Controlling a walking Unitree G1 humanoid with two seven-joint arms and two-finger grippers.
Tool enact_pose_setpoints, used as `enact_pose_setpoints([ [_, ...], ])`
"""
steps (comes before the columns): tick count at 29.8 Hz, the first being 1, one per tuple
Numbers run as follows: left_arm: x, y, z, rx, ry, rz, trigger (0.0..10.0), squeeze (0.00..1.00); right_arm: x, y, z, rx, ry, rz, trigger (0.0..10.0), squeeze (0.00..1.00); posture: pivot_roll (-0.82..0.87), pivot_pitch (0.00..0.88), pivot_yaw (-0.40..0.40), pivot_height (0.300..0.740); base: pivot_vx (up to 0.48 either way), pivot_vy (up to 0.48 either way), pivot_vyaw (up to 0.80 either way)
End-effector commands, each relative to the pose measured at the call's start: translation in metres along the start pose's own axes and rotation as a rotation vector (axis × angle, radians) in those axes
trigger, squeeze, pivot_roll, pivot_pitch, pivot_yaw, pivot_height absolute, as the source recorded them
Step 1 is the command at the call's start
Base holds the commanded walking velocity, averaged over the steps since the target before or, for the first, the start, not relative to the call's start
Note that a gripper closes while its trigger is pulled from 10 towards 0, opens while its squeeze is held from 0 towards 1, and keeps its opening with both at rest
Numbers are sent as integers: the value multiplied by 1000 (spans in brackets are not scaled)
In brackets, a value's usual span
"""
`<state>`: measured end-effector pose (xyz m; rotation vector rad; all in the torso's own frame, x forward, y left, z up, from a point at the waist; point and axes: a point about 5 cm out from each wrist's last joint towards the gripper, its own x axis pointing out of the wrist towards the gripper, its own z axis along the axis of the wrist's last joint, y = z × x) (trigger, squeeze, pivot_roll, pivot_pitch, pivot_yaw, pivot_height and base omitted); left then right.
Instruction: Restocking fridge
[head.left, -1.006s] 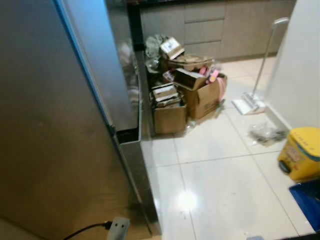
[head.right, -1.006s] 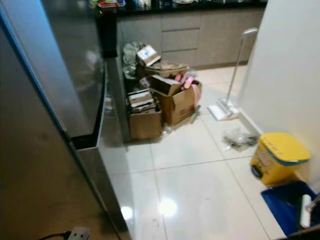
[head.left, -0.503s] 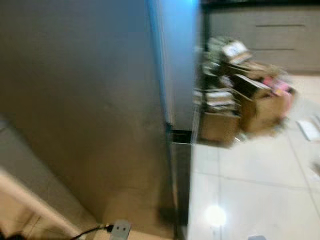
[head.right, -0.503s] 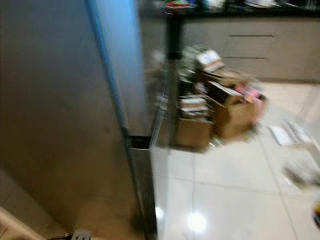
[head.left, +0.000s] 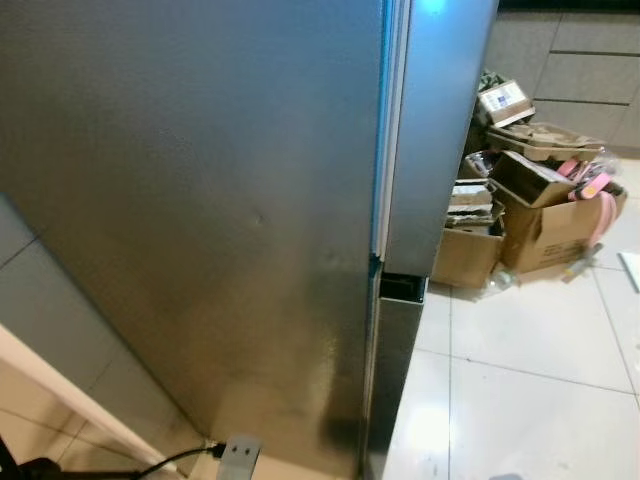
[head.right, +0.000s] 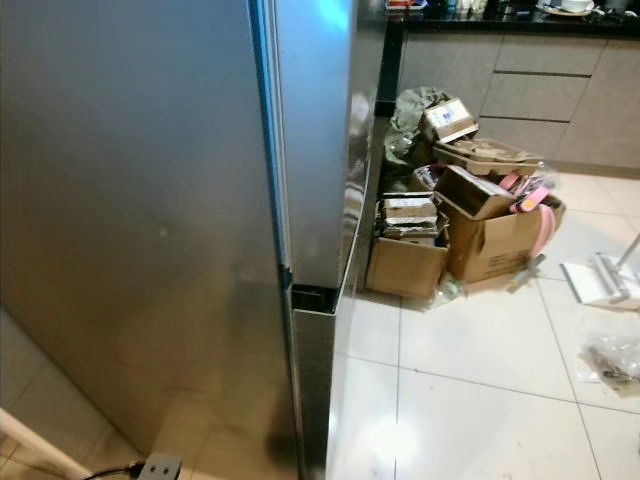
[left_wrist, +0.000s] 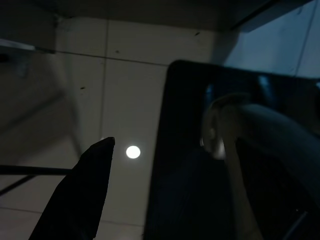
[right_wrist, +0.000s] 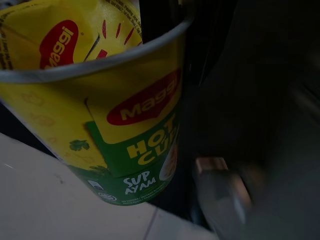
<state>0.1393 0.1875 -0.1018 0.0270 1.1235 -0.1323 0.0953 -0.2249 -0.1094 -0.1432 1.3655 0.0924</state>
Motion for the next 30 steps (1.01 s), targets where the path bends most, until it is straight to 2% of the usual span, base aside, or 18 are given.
enact_pose_setpoints([
  [1, 0, -1, -6, -13, 20, -5, 10000, 0, 0, -1, 6, 2, -14, -2, 10000, 0, -120, 0, 18, 740, 0, -469, 0],
  [25, 0, -1, -5, -18, 16, -11, 10000, 0, -1, -2, 7, 13, -12, -1, 10000, 0, -123, 0, 21, 740, 0, -468, 0],
  [30, 0, 0, -4, -26, 13, 9, 10000, 0, -1, -3, 8, 13, -14, -2, 10000, 0, -123, 0, 19, 740, 0, -146, 0],
])
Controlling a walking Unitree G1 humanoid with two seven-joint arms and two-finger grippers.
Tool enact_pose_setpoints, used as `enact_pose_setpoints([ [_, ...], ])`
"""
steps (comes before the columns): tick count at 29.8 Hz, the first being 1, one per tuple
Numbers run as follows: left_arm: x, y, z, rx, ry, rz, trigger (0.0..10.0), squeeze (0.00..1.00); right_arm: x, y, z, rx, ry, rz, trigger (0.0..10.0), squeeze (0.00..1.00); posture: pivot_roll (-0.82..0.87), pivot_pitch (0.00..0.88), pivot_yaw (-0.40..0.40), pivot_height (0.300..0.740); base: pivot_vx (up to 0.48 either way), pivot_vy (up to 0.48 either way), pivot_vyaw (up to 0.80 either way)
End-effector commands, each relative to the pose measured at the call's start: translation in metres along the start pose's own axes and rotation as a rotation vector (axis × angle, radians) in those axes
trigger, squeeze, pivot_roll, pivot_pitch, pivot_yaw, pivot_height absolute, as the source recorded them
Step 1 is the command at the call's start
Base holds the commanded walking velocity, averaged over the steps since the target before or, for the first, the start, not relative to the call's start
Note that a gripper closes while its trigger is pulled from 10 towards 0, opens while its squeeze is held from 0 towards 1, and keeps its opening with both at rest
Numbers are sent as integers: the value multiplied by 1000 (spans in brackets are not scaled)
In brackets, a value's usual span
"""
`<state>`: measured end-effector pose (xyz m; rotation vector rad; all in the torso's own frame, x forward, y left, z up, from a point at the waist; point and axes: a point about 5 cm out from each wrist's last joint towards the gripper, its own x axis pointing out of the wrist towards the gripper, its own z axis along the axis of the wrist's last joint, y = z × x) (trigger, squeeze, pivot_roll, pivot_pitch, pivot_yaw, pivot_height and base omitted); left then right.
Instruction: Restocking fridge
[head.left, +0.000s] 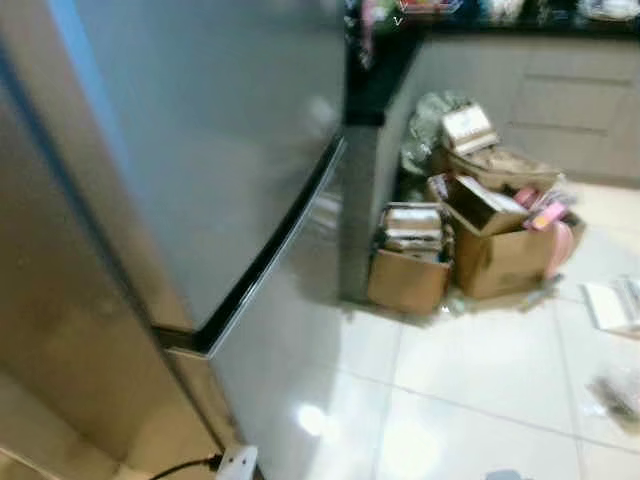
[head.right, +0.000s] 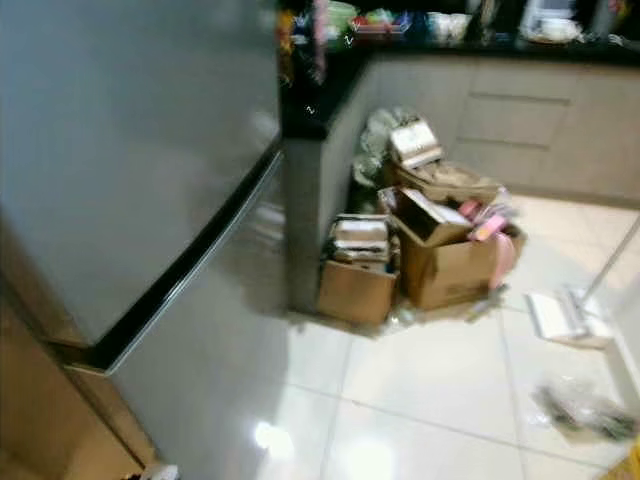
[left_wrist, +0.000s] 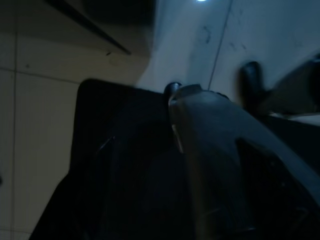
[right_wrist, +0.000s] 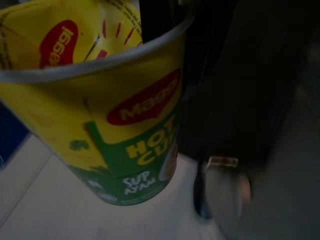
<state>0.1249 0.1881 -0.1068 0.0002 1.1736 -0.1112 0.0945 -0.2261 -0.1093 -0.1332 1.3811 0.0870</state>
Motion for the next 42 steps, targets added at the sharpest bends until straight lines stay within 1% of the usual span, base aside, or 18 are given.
enact_pose_setpoints([
  [1, 1, 0, 11, 10, -34, 10, 10000, 0, -1, -2, 9, 2, -29, -5, 10000, 0, -123, 0, 19, 740, 0, 0, 0],
  [12, 0, 4, 9, 16, -12, 46, 10000, 0, -1, -4, 9, -3, -28, -9, 10000, 0, -123, 0, 18, 740, 0, 0, 0],
  [25, 1, 4, 8, 25, -6, 47, 10000, 0, -1, -6, 7, -12, -23, -11, 10000, 0, -126, 0, 16, 740, -423, 0, 0],
  [39, 1, 2, 9, 21, -8, 41, 10000, 0, -1, -4, 6, -11, -21, -4, 10000, 0, -125, 0, 19, 740, -392, 0, 0],
  [42, 1, 2, 9, 14, -15, 39, 10000, 0, -1, -3, 7, -11, -23, -3, 10000, 0, -126, 0, 20, 740, 0, 0, 0],
])
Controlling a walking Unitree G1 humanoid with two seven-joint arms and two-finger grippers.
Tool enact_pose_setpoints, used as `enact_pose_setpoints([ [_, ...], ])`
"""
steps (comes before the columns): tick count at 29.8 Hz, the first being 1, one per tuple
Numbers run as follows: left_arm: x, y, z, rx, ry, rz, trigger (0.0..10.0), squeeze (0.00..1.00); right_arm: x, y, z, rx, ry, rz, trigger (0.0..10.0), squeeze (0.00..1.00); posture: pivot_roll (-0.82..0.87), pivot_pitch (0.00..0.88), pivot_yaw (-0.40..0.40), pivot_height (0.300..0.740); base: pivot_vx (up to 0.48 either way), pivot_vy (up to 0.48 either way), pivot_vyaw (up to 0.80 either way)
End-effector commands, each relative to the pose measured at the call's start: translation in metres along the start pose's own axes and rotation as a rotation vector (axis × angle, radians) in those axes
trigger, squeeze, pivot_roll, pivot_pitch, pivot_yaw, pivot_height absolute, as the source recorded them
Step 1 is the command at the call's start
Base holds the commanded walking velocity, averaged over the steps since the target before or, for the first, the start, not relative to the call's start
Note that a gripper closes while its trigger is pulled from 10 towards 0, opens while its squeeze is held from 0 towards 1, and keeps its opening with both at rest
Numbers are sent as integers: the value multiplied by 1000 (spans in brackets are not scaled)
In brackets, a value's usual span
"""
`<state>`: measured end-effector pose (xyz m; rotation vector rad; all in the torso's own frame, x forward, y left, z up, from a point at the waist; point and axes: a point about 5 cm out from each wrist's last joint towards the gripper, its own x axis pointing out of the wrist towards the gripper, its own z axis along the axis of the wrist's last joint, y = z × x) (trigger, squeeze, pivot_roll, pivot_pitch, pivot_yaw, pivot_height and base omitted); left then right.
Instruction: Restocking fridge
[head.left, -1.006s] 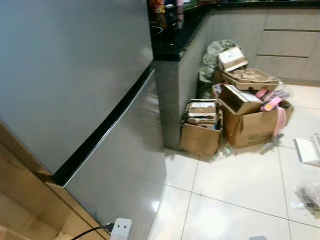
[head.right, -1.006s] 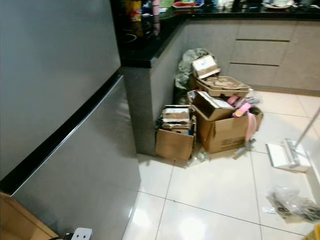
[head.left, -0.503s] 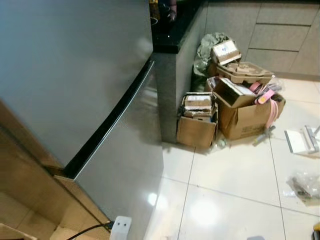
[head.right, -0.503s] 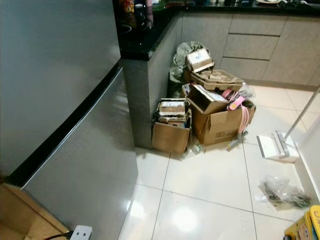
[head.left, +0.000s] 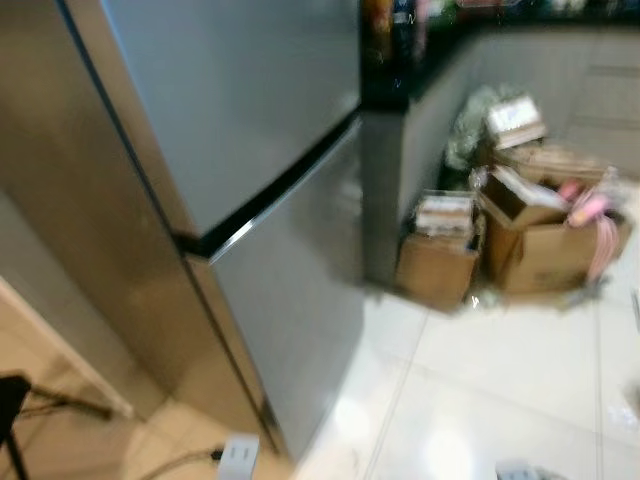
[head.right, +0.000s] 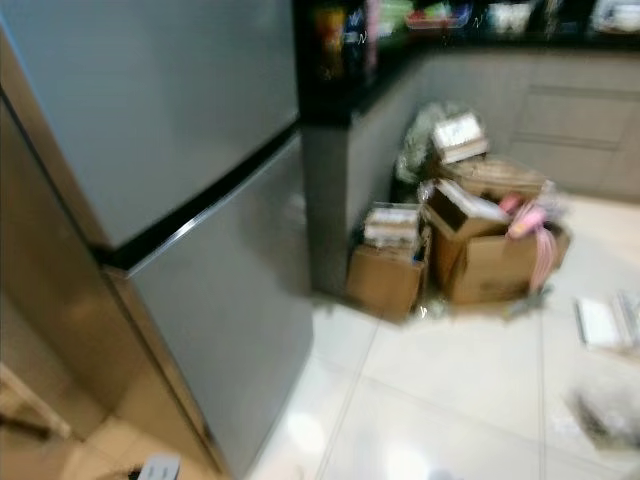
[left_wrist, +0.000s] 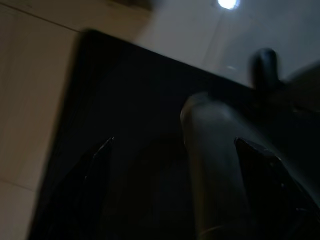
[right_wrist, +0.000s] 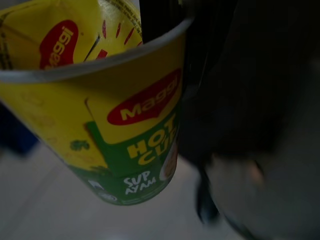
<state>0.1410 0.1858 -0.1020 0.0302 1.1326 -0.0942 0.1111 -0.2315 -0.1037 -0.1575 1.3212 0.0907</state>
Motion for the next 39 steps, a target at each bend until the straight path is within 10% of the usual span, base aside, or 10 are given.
enact_pose_setpoints([
  [1, -1, 3, -7, 2, 23, 6, 10000, 0, 1, 5, -9, 9, 34, 14, 10000, 0, -127, 0, 21, 740, 0, 0, 0],
  [39, -2, 6, -5, -10, 9, 19, 10000, 0, 2, 11, 10, 14, -46, 62, 10000, 0, -129, 0, 20, 740, 0, -99, 79],
])
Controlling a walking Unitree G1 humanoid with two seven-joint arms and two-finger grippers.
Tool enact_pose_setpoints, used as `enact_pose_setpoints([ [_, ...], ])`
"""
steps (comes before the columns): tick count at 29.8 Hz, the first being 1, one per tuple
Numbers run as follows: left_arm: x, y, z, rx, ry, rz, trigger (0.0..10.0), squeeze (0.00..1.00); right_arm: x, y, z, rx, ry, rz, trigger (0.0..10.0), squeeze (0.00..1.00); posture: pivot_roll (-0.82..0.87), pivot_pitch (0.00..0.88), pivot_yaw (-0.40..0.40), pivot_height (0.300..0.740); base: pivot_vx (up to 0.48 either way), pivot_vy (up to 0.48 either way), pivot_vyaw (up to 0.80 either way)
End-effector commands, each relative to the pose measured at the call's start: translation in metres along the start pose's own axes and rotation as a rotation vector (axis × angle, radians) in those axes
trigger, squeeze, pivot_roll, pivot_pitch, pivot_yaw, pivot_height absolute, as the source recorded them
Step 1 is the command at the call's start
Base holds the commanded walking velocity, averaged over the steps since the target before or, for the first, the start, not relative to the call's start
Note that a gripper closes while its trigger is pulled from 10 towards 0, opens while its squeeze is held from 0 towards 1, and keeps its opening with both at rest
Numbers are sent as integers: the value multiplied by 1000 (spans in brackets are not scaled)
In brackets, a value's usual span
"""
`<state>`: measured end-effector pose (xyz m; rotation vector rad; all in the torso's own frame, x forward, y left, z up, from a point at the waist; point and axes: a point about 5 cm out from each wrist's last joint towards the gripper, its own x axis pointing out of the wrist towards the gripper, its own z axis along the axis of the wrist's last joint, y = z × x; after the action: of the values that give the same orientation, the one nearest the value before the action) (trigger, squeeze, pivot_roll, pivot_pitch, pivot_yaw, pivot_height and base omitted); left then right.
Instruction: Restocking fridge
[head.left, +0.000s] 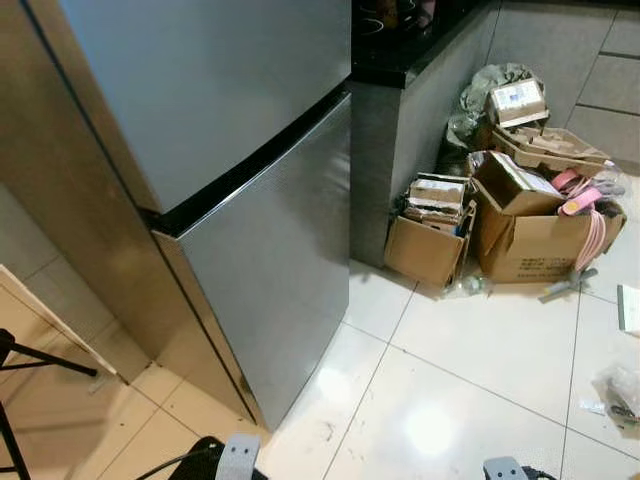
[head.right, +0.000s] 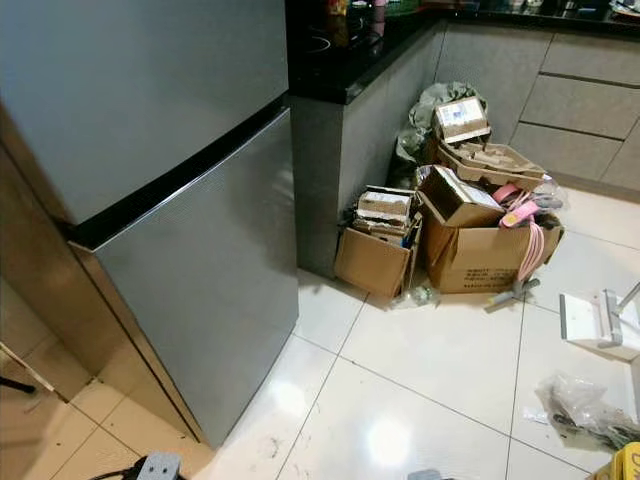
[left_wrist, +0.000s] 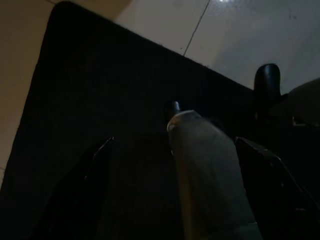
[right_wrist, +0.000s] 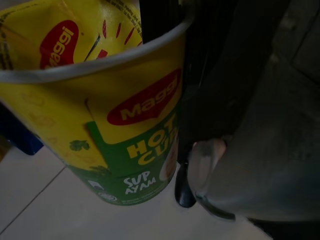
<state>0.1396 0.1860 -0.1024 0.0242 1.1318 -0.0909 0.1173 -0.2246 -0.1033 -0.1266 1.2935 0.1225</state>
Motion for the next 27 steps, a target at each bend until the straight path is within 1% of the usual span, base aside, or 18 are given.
enact_pose_setpoints([
  [1, -1, 6, -3, -4, 10, 19, 10000, 0, 1, 5, 2, 9, -15, 22, 10000, 0, -129, 0, 20, 740, 0, 0, 750],
  [3, -1, 6, -3, -4, 10, 19, 10000, 0, 1, 5, 2, 9, -14, 22, 10000, 0, -129, 0, 20, 740, 0, 0, 750],
  [5, -1, 7, -3, -4, 5, 22, 10000, 0, 0, 3, -12, 10, 7, 17, 10000, 0, -130, 0, 17, 740, 0, 0, 737],
  [12, -2, 7, -3, -1, -1, 26, 10000, 0, -1, 1, -17, -1, 21, 7, 10000, 0, -129, 0, 16, 740, 0, 0, 730],
  [19, -2, 7, -2, 2, -9, 22, 10000, 0, -1, -1, -15, -18, 15, -13, 10000, 0, -130, 0, 13, 740, 0, 0, 725],
  [24, -1, 6, 0, 1, -15, 16, 10000, 0, -1, -3, -11, -37, 9, -22, 10000, 0, -130, 0, 14, 740, 0, 0, 0],
  [27, -1, 5, 1, -1, -16, 13, 10000, 0, -1, -2, -9, -42, 6, -20, 10000, 0, -130, 0, 14, 740, 0, 0, 656],
])
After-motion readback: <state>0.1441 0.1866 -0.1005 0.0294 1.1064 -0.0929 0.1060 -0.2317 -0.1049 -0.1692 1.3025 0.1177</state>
